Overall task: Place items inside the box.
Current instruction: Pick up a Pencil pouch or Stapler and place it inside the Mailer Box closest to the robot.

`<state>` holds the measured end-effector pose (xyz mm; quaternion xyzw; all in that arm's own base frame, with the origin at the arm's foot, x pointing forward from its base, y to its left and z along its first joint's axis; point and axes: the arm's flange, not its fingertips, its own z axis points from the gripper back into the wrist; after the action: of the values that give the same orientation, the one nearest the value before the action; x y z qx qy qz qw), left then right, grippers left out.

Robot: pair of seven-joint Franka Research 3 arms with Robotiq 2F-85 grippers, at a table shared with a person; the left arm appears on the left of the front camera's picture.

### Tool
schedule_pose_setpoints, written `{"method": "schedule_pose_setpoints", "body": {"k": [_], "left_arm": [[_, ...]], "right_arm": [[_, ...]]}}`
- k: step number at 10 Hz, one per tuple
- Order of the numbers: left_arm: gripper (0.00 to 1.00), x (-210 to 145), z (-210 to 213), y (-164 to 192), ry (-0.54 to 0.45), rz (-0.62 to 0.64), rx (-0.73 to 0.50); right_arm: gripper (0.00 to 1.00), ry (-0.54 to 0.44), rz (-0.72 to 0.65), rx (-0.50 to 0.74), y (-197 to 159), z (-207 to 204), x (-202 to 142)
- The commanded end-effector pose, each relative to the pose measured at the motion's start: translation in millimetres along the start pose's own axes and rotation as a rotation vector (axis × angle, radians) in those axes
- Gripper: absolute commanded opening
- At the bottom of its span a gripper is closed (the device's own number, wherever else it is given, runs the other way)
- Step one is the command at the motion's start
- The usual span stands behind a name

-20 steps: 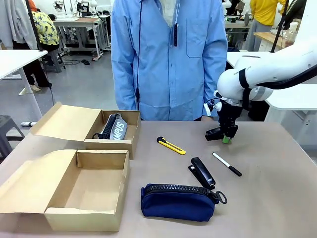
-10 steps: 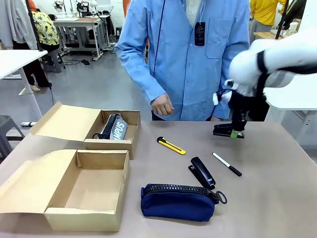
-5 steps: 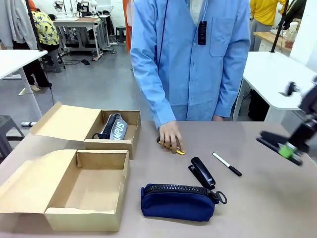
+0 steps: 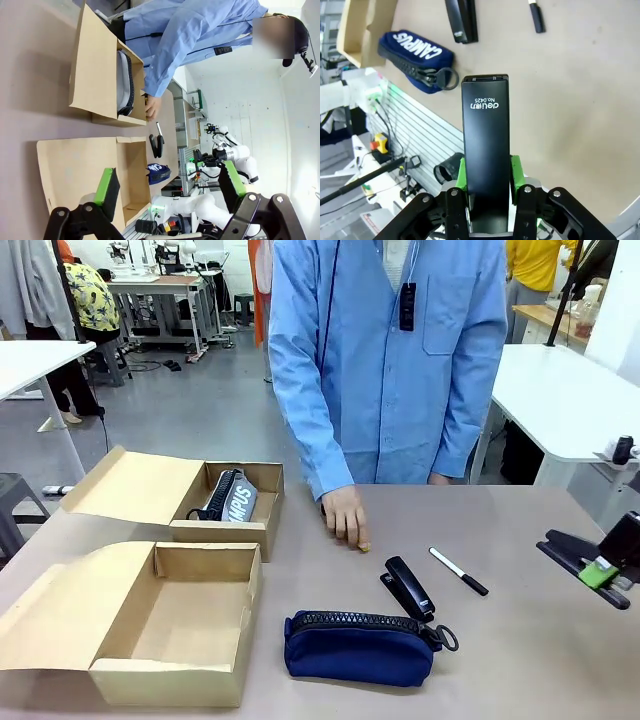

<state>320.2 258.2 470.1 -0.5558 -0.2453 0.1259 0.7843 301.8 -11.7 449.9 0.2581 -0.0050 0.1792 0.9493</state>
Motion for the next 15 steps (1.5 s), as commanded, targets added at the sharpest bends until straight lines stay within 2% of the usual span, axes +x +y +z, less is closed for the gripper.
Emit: {"method": "schedule_pose_setpoints", "body": {"k": [1,2,3,5,7,8,9,10,11,12,14,15], "left_arm": [[1.0,-1,0,-2,-0.001,-0.022,-0.017],[1.0,-1,0,-2,-0.001,-0.022,-0.017],[1.0,-1,0,-2,-0.001,-0.022,-0.017],[1.0,-1,0,-2,-0.001,-0.022,-0.017],[1.0,-1,0,-2,-0.001,-0.022,-0.017],[1.0,-1,0,-2,-0.001,-0.022,-0.017],[1.0,-1,0,-2,-0.001,-0.022,-0.017],[1.0,-1,0,-2,-0.001,-0.022,-0.017],[1.0,-1,0,-2,-0.001,-0.022,-0.017],[1.0,-1,0,-2,-0.001,-0.022,-0.017],[1.0,-1,0,-2,-0.001,-0.022,-0.017],[1.0,-1,0,-2,-0.001,-0.022,-0.017]], "right_arm": [[0.37,-0.004,-0.017,0.001,-4,1,-2],[0.37,-0.004,0.004,0.081,10,-22,26],[0.37,-0.02,0.005,0.136,50,-42,53],[0.37,-0.009,-0.09,0.105,155,-87,79],[0.37,-0.047,-0.065,0.055,237,-135,85],[0.37,-0.097,-0.037,0.086,271,-159,92],[0.37,-0.291,-0.048,0.035,302,-188,101],[0.37,-0.344,0.017,0.055,324,-207,96],[0.37,-0.298,0.221,-0.015,322,-209,90],[0.37,-0.236,0.001,0.076,322,-179,78],[0.37,-0.236,0.001,0.076,322,-179,78],[0.37,-0.263,0.057,0.053,328,-194,82]]}}
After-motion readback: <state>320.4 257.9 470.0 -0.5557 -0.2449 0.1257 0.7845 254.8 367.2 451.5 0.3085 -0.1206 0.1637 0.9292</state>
